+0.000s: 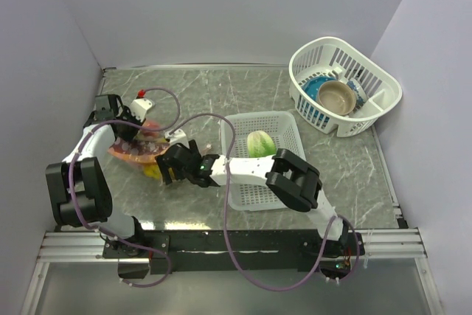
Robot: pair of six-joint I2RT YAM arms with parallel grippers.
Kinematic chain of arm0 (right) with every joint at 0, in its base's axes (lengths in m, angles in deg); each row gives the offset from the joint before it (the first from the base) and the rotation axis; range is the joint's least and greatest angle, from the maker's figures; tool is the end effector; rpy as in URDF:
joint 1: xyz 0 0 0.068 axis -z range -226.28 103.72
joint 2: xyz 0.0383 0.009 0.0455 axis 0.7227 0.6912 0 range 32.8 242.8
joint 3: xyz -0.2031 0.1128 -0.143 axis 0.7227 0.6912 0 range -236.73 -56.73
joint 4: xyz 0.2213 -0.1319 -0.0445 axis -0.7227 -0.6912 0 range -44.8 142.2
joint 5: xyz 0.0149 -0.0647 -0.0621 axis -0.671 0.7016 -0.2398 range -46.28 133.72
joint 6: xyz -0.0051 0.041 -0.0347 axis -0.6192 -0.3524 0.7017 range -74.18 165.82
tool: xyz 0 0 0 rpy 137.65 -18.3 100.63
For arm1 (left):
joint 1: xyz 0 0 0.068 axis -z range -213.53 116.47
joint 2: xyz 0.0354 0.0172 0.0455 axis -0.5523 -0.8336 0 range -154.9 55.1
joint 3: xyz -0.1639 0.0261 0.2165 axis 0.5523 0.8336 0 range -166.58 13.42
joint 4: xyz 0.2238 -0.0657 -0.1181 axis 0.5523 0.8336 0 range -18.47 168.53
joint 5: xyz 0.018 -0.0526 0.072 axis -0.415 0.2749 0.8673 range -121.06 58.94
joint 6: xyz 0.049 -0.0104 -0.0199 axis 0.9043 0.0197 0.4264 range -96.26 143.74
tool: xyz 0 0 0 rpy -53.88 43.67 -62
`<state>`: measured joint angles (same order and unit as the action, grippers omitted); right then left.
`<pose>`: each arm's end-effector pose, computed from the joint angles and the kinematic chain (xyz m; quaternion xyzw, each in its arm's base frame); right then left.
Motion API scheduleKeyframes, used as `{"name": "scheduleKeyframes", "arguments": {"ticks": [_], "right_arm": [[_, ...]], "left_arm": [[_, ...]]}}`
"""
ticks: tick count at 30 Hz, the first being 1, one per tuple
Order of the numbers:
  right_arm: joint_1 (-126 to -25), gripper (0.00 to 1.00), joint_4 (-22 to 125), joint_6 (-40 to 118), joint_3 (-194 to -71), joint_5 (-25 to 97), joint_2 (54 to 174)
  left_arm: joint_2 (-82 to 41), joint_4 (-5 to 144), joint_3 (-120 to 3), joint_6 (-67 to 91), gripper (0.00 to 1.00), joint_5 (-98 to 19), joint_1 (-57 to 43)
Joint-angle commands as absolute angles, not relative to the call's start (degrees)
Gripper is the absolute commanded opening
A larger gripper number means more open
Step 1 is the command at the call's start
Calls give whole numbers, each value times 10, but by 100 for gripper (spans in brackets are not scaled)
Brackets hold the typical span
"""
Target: Open the zip-top bag and remove the fake food
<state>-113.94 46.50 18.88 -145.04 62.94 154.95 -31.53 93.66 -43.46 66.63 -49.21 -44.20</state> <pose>0.1935 0.4398 0.1819 -0.2436 0.8609 0.2065 0.3960 0.3102 0.0473 0.2227 0.3084 0.8824 0.0122 0.3551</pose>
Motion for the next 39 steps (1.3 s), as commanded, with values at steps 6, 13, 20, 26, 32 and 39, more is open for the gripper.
{"name": "scheduleKeyframes", "arguments": {"ticks": [6,13,20,26,32,39], "right_arm": [[-1121,100,439,180,-1518,655,1607],[-1119,81,480,179,-1445,646,1568],[-1123,24,520,192,-1356,667,1493],[-1144,10,492,235,-1315,656,1414],[-1151,9,423,248,-1260,584,1312],[-1151,1,319,205,-1163,657,1157]], "left_arm": [[-296,1031,-424,686,1,-497,-442],[-276,1037,-423,696,1,-488,-442],[-281,1029,-420,687,1,-487,-442],[-287,999,-418,664,1,-471,-442],[-309,998,-436,637,1,-465,-442],[-319,1000,-444,630,1,-479,-442]]}}
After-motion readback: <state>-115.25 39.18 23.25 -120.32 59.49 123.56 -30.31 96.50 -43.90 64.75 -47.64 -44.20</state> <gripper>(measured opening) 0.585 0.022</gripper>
